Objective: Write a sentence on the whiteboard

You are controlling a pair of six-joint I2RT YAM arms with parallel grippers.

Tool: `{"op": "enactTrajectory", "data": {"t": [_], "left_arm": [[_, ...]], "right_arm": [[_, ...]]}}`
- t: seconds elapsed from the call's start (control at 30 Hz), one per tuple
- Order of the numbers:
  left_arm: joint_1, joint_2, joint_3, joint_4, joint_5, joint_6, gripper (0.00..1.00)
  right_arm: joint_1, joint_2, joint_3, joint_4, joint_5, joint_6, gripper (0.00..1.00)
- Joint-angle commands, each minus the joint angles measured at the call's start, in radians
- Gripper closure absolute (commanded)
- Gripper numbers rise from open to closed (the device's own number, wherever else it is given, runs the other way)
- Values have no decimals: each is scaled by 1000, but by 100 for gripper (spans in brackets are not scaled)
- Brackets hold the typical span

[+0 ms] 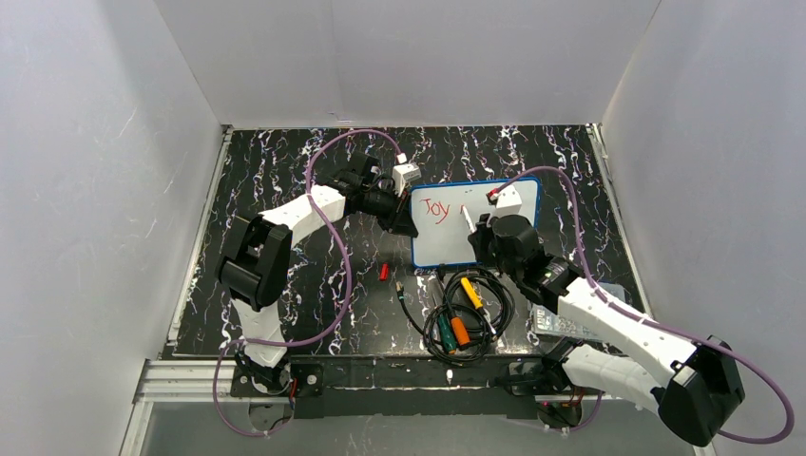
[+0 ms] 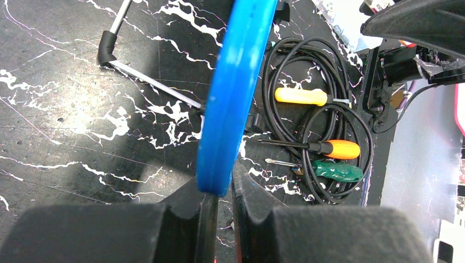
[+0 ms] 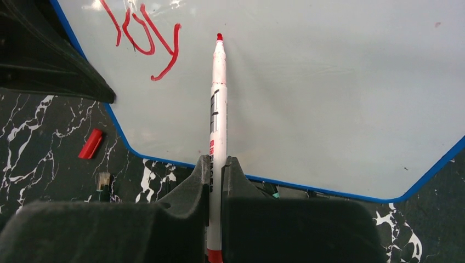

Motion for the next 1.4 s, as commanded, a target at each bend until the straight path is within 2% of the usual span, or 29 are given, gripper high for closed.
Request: {"op": "enactTrajectory", "data": {"t": [0.0, 0.33, 0.6, 0.83, 1.37], "left_arm": [[-3, -44, 22, -39, -19, 23, 100], [-3, -39, 23, -39, -19, 24, 100], [-3, -39, 24, -39, -20, 26, 100], [-4, -40, 23, -43, -22, 29, 100], [-3, -42, 23, -44, -22, 29, 100]], "right_arm": [[-2, 23, 55, 78, 42, -30, 99], [-3, 77, 43, 95, 66, -29, 99], [-3, -1, 34, 95, 43, -37, 99], [-2, -38, 17, 69, 89, -30, 99], [-2, 45, -13, 33, 112, -18, 99]]}}
